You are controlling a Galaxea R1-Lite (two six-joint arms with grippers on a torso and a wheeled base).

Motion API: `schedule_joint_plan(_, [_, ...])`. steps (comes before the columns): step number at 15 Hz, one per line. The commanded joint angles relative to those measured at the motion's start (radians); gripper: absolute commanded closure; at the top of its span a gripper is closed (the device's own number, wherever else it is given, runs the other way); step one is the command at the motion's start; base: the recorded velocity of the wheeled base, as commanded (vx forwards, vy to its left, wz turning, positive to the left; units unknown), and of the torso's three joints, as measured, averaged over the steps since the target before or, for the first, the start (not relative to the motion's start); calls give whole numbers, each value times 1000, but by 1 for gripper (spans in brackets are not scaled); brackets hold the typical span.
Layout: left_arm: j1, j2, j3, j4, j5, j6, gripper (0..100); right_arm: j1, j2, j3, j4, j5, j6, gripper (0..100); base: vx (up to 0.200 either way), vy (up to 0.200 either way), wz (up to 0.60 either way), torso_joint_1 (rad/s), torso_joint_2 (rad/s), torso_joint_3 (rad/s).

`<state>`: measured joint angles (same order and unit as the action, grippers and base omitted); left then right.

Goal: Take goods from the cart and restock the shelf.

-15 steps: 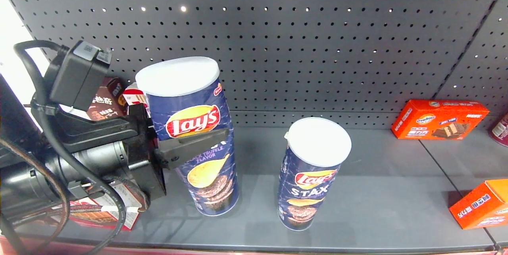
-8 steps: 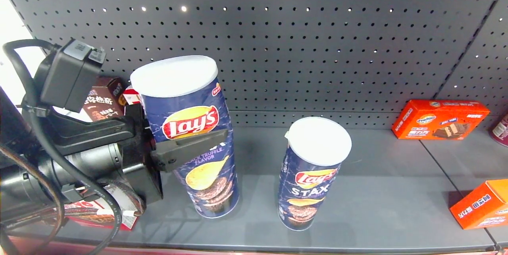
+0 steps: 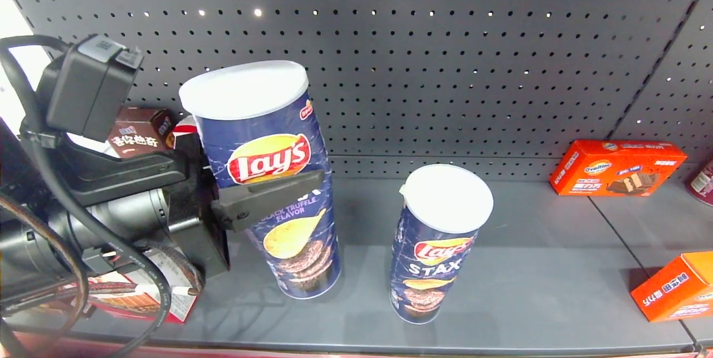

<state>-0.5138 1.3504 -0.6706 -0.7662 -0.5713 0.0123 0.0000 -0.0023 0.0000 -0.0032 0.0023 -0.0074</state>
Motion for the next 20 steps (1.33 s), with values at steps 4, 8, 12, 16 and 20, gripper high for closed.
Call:
schedule_joint_plan(4, [-2,116,-132,1,1,0,100,0,2,0,0,1,0,0,0,0,0,0,0,0])
schedule_joint_plan(8, [-5,211,-196,-24,25,6,100,0,2,0,0,-1,0,0,0,0,0,0,0,0])
schedule_joint_plan(12, [21,338,-328,-8,-12,15,100,0,2,0,0,1,0,0,0,0,0,0,0,0])
schedule_joint_plan(16, [40,454,-443,54,-55,17,100,0,2,0,0,1,0,0,0,0,0,0,0,0])
schedule_joint_plan(20, [43,596,-578,61,-61,63,100,0,2,0,0,1,0,0,0,0,0,0,0,0])
